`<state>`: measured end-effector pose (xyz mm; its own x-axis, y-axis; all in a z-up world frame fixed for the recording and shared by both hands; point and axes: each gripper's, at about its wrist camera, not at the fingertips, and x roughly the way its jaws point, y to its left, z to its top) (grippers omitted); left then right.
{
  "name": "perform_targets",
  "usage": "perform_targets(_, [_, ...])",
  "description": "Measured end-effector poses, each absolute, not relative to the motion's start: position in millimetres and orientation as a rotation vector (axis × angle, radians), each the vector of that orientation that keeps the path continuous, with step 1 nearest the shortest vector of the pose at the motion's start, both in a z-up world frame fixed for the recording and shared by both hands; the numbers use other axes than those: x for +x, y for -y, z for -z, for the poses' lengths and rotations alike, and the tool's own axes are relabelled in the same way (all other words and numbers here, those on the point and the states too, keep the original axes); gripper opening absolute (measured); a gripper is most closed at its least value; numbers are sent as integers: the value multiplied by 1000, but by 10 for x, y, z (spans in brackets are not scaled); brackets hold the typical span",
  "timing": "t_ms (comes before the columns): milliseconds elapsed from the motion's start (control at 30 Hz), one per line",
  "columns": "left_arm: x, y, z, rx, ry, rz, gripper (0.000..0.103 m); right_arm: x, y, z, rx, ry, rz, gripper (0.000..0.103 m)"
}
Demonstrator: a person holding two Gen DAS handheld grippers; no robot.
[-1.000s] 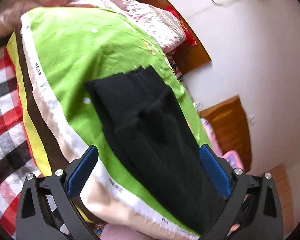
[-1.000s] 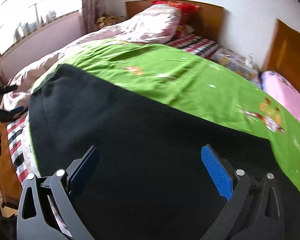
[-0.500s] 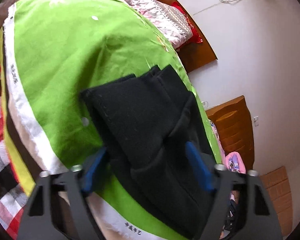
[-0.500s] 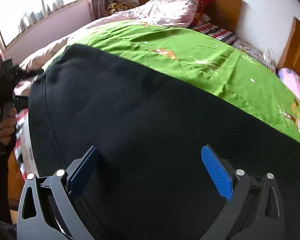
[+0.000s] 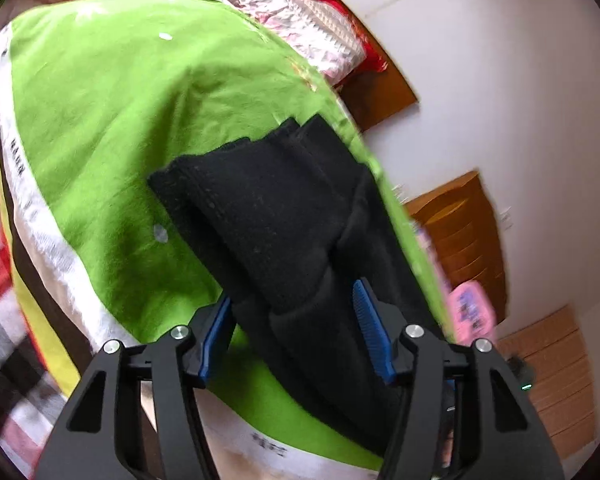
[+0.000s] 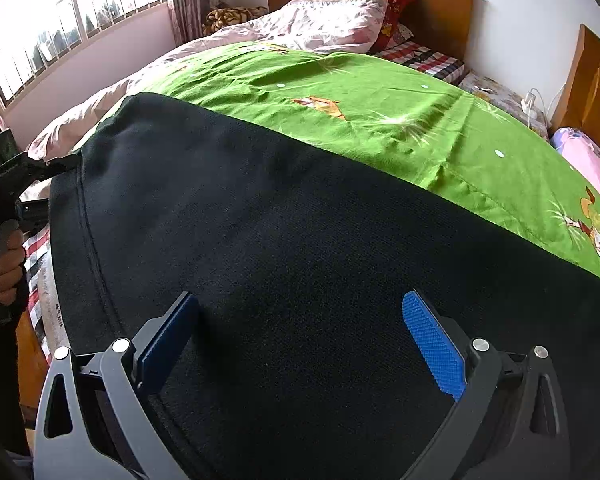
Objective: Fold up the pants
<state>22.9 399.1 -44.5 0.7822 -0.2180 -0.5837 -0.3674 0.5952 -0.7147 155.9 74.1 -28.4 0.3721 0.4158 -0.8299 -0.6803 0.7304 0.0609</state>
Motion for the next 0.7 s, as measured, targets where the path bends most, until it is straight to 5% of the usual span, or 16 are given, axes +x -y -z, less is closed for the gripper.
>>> perform_targets(100, [322, -4052, 575, -1030, -662, -14, 82, 1561, -750, 287, -322, -955, -715, 98])
perform_targets(133, [338, -4075, 566, -1046, -661, -13, 81, 1565, -749, 288, -321, -955, -715, 98])
perform_targets(200, [318, -4085, 508, -1018, -679, -89, 50, 1560, -753, 288, -322, -955, -715, 98])
perform_targets(267, [265, -4084, 469, -1000, -664, -93, 36, 1557, -754, 289, -323, -954, -715, 98])
perform_targets(400, [183, -3885, 198, -901, -628, -187, 32, 1568, -766, 303, -331, -957, -713, 99])
perform_targets(533, [289, -3083, -723, -505, -531, -289, 32, 1621, -738, 298, -301, -967, -714, 98])
perform_targets(700, [579, -1682, -1268, -40, -467, -200, 32, 1677, 290, -182, 170, -743, -555, 98])
